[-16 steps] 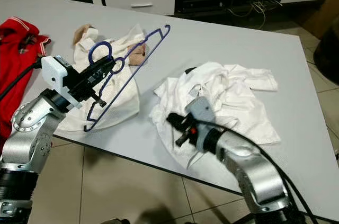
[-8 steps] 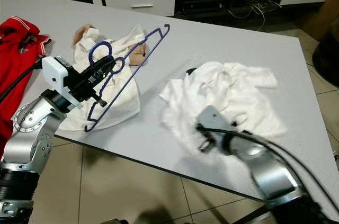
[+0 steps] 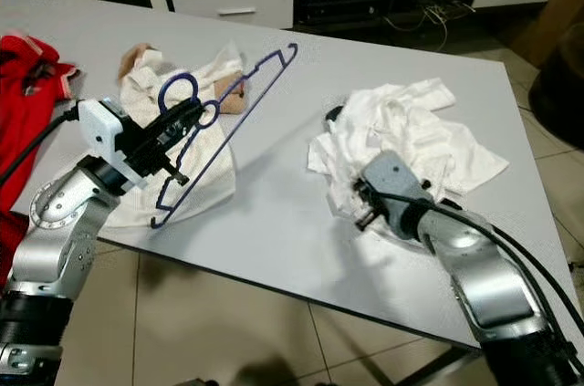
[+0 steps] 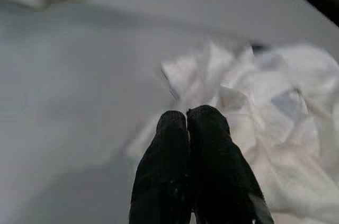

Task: Hang hanger

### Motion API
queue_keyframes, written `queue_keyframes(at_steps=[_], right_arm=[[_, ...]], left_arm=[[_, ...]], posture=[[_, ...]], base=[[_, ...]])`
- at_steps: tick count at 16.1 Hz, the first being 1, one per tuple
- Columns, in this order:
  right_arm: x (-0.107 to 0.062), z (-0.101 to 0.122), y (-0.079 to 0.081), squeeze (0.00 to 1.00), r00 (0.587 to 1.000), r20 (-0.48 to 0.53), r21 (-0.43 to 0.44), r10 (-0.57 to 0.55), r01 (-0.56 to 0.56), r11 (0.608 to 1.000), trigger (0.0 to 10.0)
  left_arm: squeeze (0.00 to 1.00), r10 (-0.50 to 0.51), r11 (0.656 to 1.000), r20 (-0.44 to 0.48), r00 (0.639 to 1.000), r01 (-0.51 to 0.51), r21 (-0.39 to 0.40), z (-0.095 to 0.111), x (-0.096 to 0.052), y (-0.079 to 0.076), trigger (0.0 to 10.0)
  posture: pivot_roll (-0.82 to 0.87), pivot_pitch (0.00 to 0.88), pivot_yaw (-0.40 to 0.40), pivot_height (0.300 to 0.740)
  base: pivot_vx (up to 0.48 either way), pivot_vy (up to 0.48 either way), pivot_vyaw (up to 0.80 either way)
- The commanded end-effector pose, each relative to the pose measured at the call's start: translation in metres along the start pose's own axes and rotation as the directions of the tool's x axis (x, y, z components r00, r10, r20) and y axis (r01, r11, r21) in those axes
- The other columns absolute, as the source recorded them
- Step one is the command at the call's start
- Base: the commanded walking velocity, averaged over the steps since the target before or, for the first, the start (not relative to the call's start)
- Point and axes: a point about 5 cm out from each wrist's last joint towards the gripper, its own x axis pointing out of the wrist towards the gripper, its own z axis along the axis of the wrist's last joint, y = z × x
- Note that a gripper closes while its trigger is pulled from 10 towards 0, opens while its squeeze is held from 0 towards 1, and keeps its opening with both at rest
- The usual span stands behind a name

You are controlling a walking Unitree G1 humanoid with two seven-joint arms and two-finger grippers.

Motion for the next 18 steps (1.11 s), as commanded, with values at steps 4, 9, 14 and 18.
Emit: queue_keyframes(at_steps=[4,9,14,18], right_arm=[[-0.022,0.013,-0.001,1.0,0.982,0.173,0.142,0.081,-0.106,0.984,10.0],[-0.03,0.017,-0.011,0.0,0.949,0.314,0.325,-0.021,-0.087,0.942,10.0],[0.005,0.021,-0.006,1.0,0.948,0.244,0.316,-0.205,0.122,0.941,10.0],[0.038,0.012,0.016,0.0,0.967,0.172,0.214,-0.189,0.151,0.965,10.0]], left_arm=[[0.0,0.005,1.0,-0.004,1.0,-0.005,0.02,0.001,-0.001,0.002,10.0],[0.0,0.008,1.0,0.003,1.0,-0.008,0.015,0.001,0.001,0.003,10.0],[0.0,-0.01,1.0,0.001,1.0,0.01,0.001,0.0,0.004,0.001,10.0],[0.0,-0.041,0.999,-0.036,0.999,0.042,0.031,-0.006,0.0,-0.003,10.0]], posture=[[0.01,0.088,0.01,0.74],[-0.01,0.087,0.012,0.74],[-0.01,0.082,0.013,0.74],[0.0,0.081,0.009,0.74]], base=[[0.0,0.0,0.0],[0.0,0.0,0.0],[0.0,0.0,0.0],[0.0,0.0,0.0]])
